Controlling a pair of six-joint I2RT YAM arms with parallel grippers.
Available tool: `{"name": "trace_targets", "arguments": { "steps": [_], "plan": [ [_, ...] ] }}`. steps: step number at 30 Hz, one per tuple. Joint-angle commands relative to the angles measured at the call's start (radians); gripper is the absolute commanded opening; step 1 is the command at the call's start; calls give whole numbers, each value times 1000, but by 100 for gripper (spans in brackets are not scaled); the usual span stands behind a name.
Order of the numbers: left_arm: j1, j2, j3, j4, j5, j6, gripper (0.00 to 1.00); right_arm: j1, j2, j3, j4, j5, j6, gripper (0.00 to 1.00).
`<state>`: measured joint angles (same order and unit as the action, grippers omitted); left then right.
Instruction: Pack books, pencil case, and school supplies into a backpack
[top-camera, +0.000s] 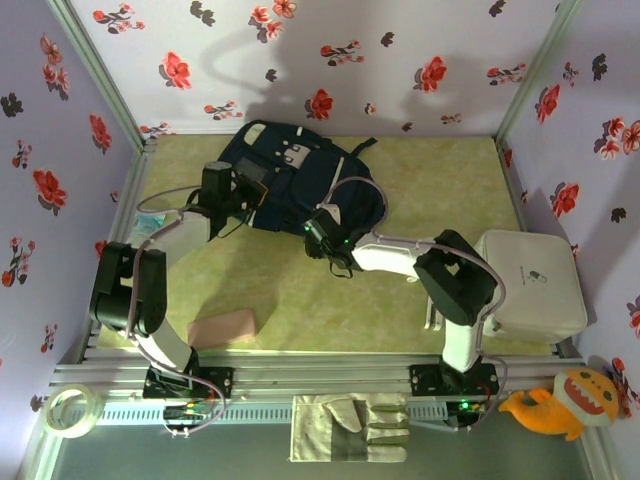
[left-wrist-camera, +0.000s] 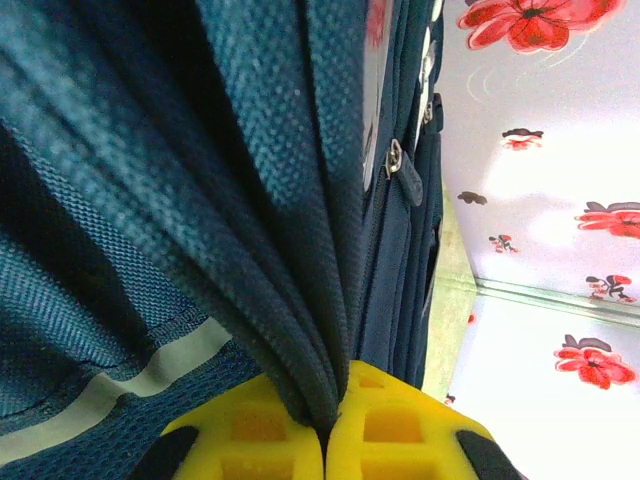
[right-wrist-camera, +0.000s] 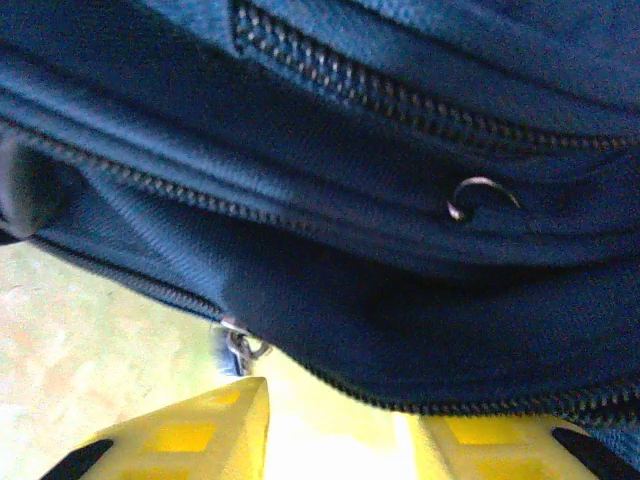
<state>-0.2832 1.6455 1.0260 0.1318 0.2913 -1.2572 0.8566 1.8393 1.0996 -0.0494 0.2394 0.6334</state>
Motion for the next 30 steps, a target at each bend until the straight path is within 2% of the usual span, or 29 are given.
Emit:
{"name": "trace_targets", "arguments": {
  "steps": [1, 5, 12, 19, 30],
  "plan": [
    [-4, -70, 49, 26, 59, 24, 0, 16, -91, -79, 135, 16, 22, 40],
    [-6, -88, 48, 25, 60, 21, 0, 19, -119, -128, 217, -3, 43, 47],
    [-8, -108, 52, 19, 60, 22, 0, 13, -43, -65, 172, -28, 71, 47],
    [-14, -105, 49, 22, 63, 19, 0, 6, 17, -15, 156, -40, 74, 36],
    [-19, -103, 49, 20, 63, 18, 0, -4, 72, 68, 132, 13, 23, 23]
  ]
}}
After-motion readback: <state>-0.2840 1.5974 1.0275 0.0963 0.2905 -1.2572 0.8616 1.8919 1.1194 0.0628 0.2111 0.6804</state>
